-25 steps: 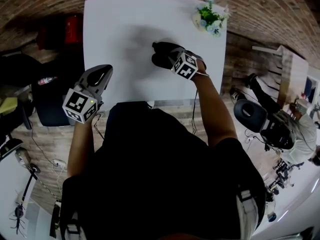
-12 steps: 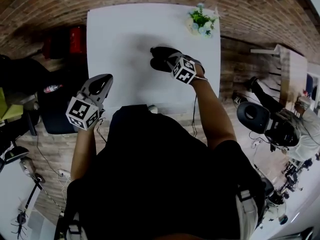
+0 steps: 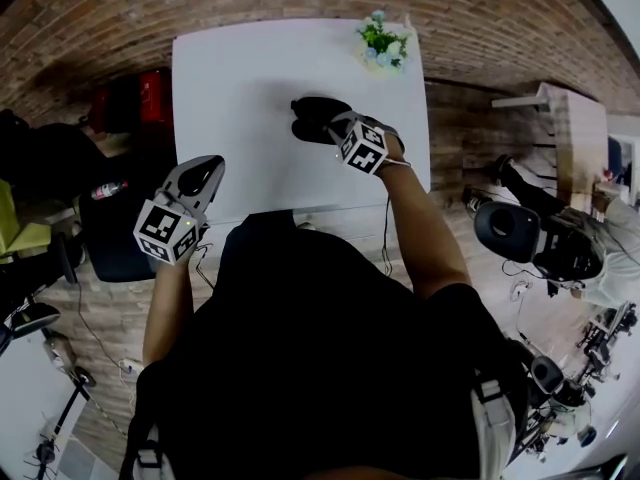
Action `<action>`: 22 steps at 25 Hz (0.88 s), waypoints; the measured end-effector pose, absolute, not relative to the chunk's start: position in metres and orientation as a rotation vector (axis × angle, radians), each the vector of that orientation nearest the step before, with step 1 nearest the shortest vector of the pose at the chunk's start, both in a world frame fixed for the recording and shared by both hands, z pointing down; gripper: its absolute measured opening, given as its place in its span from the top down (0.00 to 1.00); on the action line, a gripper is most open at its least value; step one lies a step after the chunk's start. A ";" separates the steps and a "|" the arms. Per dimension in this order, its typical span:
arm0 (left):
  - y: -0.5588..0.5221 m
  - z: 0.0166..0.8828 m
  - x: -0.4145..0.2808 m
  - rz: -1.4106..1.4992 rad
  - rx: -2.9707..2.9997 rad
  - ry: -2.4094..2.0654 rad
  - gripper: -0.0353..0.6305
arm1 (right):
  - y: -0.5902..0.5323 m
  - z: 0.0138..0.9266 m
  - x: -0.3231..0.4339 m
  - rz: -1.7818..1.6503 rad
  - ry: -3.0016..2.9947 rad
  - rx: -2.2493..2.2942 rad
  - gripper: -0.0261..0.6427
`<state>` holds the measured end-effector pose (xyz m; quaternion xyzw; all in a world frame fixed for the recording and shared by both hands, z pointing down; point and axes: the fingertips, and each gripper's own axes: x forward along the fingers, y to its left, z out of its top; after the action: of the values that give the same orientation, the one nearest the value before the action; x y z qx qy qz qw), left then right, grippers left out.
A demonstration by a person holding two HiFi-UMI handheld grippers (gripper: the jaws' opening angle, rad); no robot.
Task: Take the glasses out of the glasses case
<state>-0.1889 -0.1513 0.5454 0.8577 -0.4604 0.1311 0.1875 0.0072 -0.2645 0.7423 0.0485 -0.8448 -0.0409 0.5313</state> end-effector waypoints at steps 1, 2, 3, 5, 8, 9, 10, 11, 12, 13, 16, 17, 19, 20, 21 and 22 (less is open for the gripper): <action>-0.149 0.543 -0.186 0.368 2.421 -1.294 0.92 | -0.262 0.739 0.009 -0.102 -2.018 0.121 0.92; -0.146 0.541 -0.184 0.369 2.428 -1.294 0.92 | -0.259 0.736 0.010 -0.107 -2.020 0.127 0.92; -0.143 0.538 -0.182 0.370 2.435 -1.294 0.92 | -0.257 0.732 0.011 -0.115 -2.022 0.135 0.92; -0.137 0.533 -0.178 0.371 2.445 -1.298 0.92 | -0.253 0.724 0.016 -0.132 -2.027 0.159 0.92; -0.129 0.527 -0.167 0.368 2.462 -1.291 0.92 | -0.250 0.710 0.029 -0.138 -2.038 0.206 0.92; -0.126 0.526 -0.165 0.371 2.468 -1.287 0.92 | -0.248 0.706 0.031 -0.140 -2.042 0.220 0.92; -0.123 0.524 -0.164 0.373 2.473 -1.285 0.92 | -0.247 0.703 0.032 -0.142 -2.048 0.233 0.92; -0.119 0.523 -0.163 0.373 2.478 -1.285 0.92 | -0.245 0.700 0.033 -0.143 -2.053 0.244 0.92; -0.116 0.523 -0.162 0.372 2.481 -1.286 0.92 | -0.244 0.698 0.034 -0.144 -2.058 0.253 0.92; -0.113 0.522 -0.161 0.371 2.484 -1.285 0.92 | -0.242 0.695 0.036 -0.143 -2.061 0.259 0.92; -0.106 0.518 -0.151 0.367 2.497 -1.277 0.92 | -0.234 0.688 0.045 -0.142 -2.062 0.274 0.92; -0.104 0.516 -0.148 0.366 2.506 -1.274 0.92 | -0.231 0.686 0.048 -0.143 -2.062 0.279 0.92; -0.101 0.510 -0.143 0.363 2.528 -1.274 0.92 | -0.225 0.681 0.053 -0.148 -2.067 0.293 0.92; -0.099 0.506 -0.141 0.361 2.540 -1.276 0.92 | -0.223 0.678 0.055 -0.152 -2.069 0.301 0.92; -0.098 0.502 -0.139 0.359 2.550 -1.278 0.92 | -0.220 0.675 0.058 -0.155 -2.072 0.309 0.92; -0.096 0.499 -0.137 0.358 2.559 -1.279 0.92 | -0.218 0.671 0.061 -0.156 -2.075 0.317 0.92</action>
<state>-0.1370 -0.0960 0.4991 0.8802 -0.4400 0.1230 0.1289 0.0605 -0.2175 0.6712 0.1308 -0.8564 -0.0645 0.4953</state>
